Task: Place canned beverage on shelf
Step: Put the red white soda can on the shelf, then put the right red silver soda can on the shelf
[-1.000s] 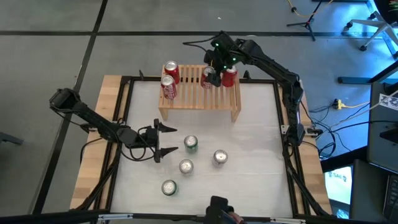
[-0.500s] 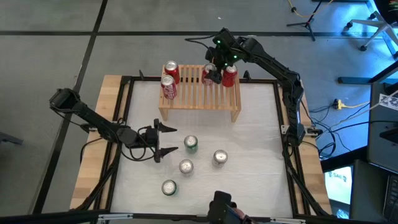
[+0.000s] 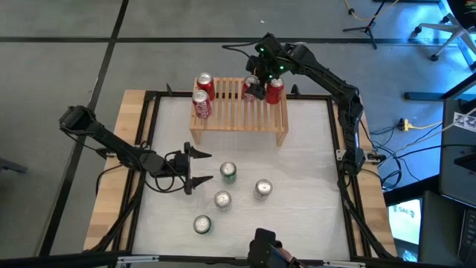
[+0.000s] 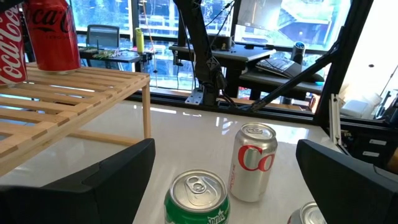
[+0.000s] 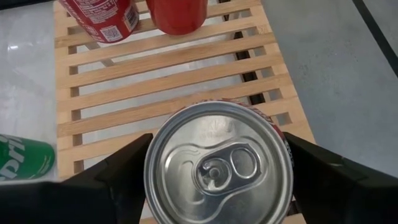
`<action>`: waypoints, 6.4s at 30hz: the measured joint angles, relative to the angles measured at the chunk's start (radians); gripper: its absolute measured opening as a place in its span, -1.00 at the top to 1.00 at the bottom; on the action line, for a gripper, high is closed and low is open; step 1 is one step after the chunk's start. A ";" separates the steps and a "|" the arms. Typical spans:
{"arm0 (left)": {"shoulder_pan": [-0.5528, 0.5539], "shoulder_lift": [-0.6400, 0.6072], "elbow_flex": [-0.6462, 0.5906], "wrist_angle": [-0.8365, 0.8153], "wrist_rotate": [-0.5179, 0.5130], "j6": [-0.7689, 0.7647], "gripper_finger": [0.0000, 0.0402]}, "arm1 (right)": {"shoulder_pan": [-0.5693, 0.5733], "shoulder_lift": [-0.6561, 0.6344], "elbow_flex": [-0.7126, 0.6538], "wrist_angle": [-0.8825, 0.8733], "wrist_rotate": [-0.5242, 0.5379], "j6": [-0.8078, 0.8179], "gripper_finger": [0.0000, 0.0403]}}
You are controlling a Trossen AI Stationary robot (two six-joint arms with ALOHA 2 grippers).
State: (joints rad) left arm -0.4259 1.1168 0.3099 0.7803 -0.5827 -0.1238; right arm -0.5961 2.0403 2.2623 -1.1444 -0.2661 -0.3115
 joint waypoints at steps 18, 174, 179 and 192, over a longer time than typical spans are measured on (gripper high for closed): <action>0.000 0.000 0.000 0.000 0.000 0.000 -0.90 | 0.000 0.006 -0.004 0.021 0.044 -0.003 -0.70; 0.005 0.246 0.385 -0.022 0.018 0.012 -0.90 | 0.671 -0.489 -0.106 -0.367 0.030 0.132 -0.86; 0.012 0.253 0.386 -0.029 -0.003 -0.036 -0.90 | 0.727 -0.504 -0.266 -0.287 0.030 0.127 -0.86; 0.055 0.253 0.386 -0.035 -0.011 -0.050 -0.90 | 0.734 -0.881 -0.957 0.300 0.048 0.335 -0.86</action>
State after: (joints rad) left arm -0.3711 1.3693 0.6956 0.7449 -0.5933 -0.1738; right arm 0.1375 1.1595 1.3055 -0.8448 -0.2180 0.0239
